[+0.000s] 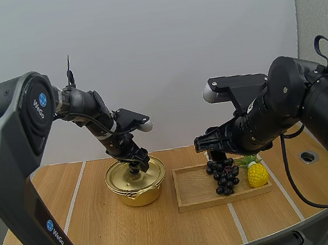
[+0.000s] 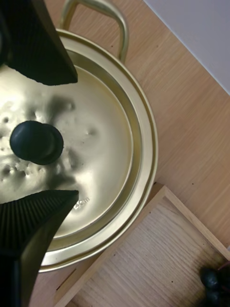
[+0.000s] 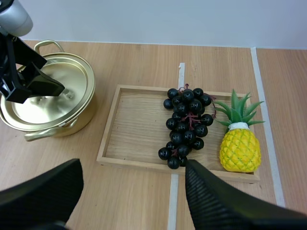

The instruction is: Open the pot, put the grape inside, and close it

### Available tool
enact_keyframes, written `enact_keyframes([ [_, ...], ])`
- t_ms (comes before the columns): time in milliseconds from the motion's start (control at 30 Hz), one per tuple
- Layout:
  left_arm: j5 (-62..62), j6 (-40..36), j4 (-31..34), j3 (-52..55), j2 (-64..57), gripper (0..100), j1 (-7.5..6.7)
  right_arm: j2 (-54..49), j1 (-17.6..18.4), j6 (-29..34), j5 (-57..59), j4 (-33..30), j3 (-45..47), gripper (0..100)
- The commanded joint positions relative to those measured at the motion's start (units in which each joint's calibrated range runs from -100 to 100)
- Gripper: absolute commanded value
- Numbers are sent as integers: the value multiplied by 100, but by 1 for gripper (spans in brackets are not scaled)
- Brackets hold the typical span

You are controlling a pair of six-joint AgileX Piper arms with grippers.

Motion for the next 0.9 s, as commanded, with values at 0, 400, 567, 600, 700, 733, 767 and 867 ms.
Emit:
enact_keyframes([
  [0,143,-11,11,-53,17,100,-14,-30,-19,0,5,17,-50,100],
  [400,504,-29,26,-53,17,0,-14,-30,-19,0,5,17,-50,100],
  [567,504,-29,26,-53,-24,0,-14,-30,-19,0,5,17,-50,100],
  [600,504,-48,26,-53,-58,0,-14,-30,-19,0,5,17,-50,100],
  [700,504,-103,26,-53,-386,0,-14,-30,-19,0,5,17,-50,100],
  [733,504,-103,26,-53,-503,0,-14,-30,-19,0,5,17,-50,100],
  [767,510,-103,26,-69,-660,0,-14,-30,-19,0,5,17,-50,100],
  [867,892,-130,26,-287,-1186,0,-14,-30,-19,0,5,17,-50,100],
])
